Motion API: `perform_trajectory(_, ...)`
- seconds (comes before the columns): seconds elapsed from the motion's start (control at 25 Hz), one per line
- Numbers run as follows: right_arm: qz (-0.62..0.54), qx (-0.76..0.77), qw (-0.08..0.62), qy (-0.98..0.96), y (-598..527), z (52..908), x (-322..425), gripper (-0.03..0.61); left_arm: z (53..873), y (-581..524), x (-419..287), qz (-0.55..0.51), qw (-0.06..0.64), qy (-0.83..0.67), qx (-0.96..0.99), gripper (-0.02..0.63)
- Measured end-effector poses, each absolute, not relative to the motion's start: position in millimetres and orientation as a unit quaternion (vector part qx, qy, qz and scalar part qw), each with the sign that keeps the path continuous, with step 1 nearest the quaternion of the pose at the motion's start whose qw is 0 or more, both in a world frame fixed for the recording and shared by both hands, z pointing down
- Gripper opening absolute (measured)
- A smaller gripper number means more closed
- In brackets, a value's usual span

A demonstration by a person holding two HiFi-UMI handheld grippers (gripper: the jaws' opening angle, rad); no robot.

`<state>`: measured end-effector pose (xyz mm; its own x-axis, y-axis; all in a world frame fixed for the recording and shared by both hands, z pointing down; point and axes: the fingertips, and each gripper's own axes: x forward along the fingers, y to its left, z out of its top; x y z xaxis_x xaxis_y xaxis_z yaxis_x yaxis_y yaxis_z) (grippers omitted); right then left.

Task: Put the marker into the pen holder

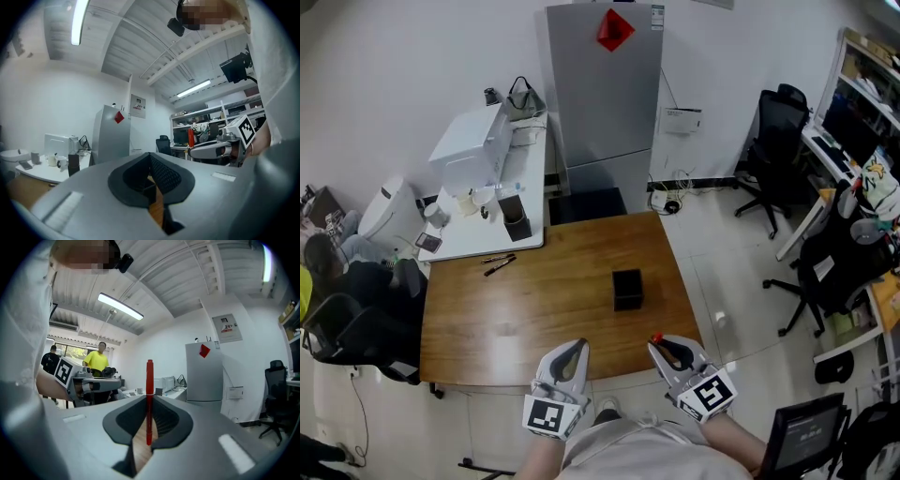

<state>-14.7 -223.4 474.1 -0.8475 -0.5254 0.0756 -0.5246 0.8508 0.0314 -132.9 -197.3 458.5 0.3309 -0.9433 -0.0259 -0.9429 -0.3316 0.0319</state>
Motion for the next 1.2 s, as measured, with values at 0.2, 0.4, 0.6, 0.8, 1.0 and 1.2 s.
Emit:
perform_trajectory(0.2, -0.002, 0.276, 0.047, -0.96, -246.9, 474.5, -38.1, 0.035, 459.5, -226.5, -150.1, -0.005, 0.016, -0.573, 0.819, 0.012)
perform_trajectory(0.4, 0.002, 0.278, 0.048, -0.959, -269.2, 477.3, -41.8, 0.035, 468.7, -245.4, -154.5, -0.005, 0.008, -0.563, 0.826, 0.012)
perform_trajectory(0.6, 0.007, 0.274, 0.048, -0.961, -294.6, 482.3, -46.1, 0.035, 469.6, -263.4, -152.1, -0.007, 0.02, -0.568, 0.823, 0.012)
perform_trajectory(0.8, 0.009, 0.274, 0.047, -0.961, -329.5, 486.9, -51.3, 0.035, 470.3, -275.7, -142.6, -0.003, 0.017, -0.563, 0.826, 0.012)
perform_trajectory(1.0, 0.021, 0.278, 0.046, -0.959, -363.9, 496.5, -56.1, 0.035, 473.7, -284.1, -135.2, 0.002, 0.012, -0.555, 0.832, 0.012)
perform_trajectory(1.2, 0.043, 0.277, 0.054, -0.959, -393.5, 524.4, -63.8, 0.035, 472.4, -296.8, -137.2, -0.008, 0.02, -0.557, 0.831, 0.012)
